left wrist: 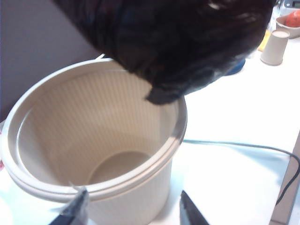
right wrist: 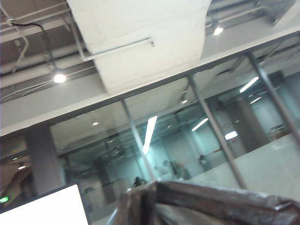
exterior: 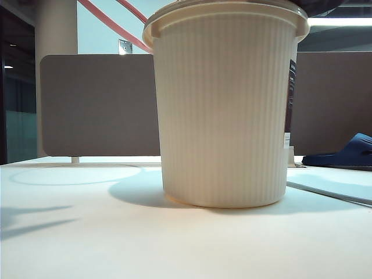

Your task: Open the ring lid of the trash can, pull out the black garbage bag inside, and place it on the table.

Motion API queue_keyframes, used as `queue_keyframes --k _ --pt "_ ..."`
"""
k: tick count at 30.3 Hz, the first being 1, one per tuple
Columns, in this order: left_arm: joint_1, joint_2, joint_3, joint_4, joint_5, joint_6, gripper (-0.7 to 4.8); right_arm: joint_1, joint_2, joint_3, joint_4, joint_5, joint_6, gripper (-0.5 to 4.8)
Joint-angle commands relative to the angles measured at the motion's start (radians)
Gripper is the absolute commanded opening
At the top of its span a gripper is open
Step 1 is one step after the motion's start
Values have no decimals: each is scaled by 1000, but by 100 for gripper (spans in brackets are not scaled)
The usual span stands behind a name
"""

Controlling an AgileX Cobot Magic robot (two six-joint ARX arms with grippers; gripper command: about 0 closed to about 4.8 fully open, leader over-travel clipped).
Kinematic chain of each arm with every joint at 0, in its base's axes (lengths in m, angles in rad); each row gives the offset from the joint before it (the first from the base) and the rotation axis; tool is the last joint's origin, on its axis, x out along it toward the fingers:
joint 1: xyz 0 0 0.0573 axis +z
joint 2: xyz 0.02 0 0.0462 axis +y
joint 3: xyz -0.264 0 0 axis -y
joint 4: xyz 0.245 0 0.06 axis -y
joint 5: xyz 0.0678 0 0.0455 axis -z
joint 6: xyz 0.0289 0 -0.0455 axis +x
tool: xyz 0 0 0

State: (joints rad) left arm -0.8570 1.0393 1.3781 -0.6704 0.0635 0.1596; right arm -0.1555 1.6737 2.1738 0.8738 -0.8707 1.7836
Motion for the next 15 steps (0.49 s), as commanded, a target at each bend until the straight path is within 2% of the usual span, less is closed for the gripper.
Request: queue_keyframes --k 1,15 --pt "0 -4 3 -10 0 10 247 -32 -7 4 9 12 5 -1" --pt "3 -3 -3 -31 -26 76 247 -215 -6 2 -8 -6 -6 -1"
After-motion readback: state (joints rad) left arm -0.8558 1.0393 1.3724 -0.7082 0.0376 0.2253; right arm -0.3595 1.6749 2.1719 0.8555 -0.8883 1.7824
